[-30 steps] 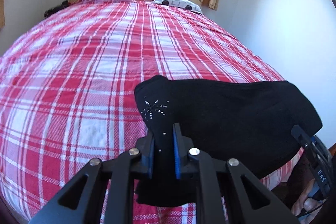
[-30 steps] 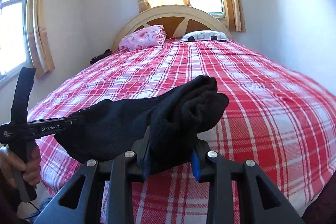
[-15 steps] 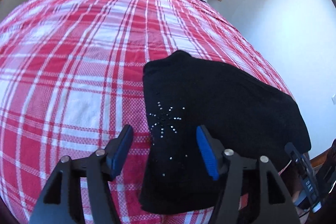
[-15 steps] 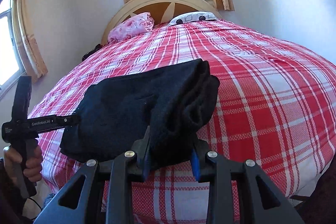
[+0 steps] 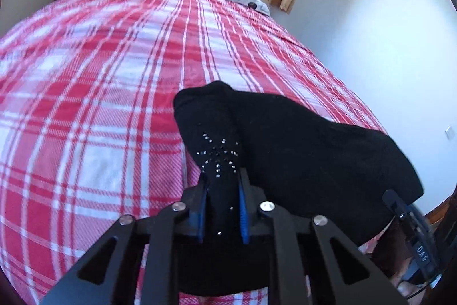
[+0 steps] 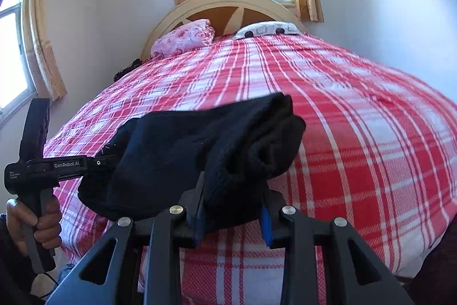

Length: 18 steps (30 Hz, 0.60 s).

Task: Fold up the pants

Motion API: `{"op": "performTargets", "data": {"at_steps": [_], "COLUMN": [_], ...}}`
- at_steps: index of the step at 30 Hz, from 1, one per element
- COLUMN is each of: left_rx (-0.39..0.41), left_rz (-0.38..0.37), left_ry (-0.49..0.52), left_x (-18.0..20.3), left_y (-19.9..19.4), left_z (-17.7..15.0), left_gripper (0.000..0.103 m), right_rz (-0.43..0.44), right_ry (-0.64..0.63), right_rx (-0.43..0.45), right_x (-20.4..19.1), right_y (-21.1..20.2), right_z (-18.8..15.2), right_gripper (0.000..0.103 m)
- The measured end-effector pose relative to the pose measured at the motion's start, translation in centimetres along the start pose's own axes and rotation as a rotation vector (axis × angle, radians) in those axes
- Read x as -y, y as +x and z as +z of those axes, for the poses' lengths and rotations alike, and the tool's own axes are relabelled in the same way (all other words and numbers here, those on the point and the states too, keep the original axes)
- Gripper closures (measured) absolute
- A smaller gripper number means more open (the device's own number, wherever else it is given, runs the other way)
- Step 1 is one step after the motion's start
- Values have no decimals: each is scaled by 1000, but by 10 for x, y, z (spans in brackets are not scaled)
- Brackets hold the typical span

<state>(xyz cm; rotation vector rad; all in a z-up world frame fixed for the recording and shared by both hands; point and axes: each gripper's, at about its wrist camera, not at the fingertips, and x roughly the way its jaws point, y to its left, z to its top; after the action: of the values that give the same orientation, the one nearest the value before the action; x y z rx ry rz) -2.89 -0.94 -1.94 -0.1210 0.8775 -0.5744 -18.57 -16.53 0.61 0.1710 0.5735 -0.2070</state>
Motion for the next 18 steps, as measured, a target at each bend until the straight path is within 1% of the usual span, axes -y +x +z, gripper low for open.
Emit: {"op": "performTargets", "data": {"at_steps": [4, 9, 15, 18], "left_rx": [44, 86, 167, 192], "left_rz": [77, 154, 274, 316], "left_ry": [25, -4, -14, -26], "left_x": [-7, -34, -63, -77], "left_y": [-9, -20, -41, -48], "left_z": [14, 28, 40, 43], "left_gripper": [85, 85, 85, 85], "right_rz": [18, 70, 149, 182], "right_ry": [-74, -170, -238, -269], "right_rx": [32, 67, 97, 115], "right_x": [-21, -60, -103, -127], "right_y": [1, 14, 33, 40], "right_z": [17, 37, 55, 61], "right_gripper": [71, 71, 71, 71]}}
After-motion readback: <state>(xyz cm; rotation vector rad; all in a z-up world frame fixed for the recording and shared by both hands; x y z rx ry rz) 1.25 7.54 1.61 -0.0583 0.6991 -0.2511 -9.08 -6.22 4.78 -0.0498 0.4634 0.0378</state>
